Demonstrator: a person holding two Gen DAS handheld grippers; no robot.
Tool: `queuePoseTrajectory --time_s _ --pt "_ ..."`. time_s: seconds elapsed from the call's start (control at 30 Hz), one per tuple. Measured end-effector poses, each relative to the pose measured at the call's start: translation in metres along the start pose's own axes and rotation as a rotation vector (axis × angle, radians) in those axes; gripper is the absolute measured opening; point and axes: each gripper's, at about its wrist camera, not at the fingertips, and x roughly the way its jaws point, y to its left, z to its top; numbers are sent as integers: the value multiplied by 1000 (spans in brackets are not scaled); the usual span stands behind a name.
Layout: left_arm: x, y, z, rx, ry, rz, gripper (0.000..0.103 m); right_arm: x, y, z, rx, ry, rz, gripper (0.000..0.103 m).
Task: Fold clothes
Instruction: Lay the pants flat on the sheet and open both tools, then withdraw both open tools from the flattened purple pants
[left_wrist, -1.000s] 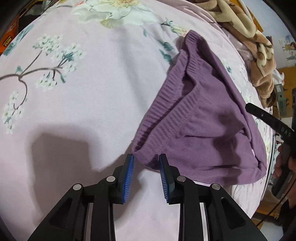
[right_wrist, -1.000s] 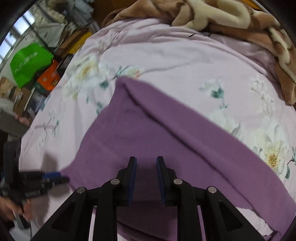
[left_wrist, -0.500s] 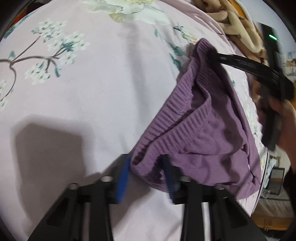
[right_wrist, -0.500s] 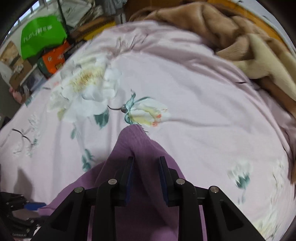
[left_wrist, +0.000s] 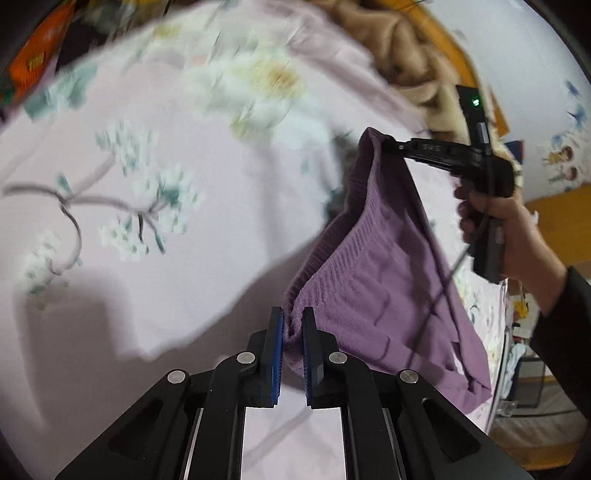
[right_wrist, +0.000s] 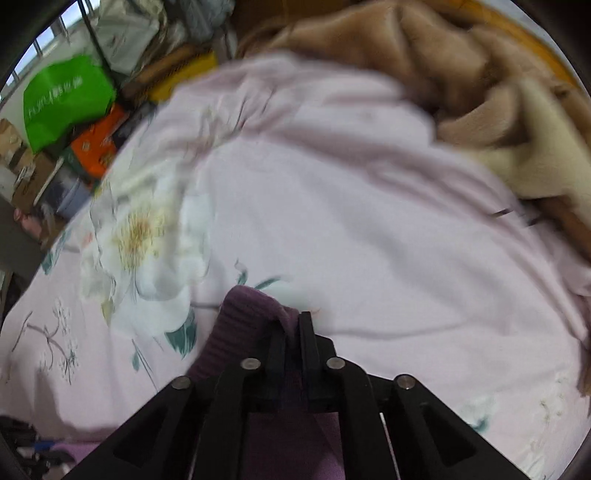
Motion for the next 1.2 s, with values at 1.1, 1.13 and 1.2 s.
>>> queuePoseTrajectory --time_s 1.1,1.13,1.2 --pt "82 -164 -103 432 211 234 54 -195 -184 -475 988 26 -261 24" --pt "83 -171 -108 449 213 239 54 -203 -195 -487 1013 17 -282 24" --pt "84 -186 -119 472 219 238 54 -216 -215 -508 1058 0 -318 24"
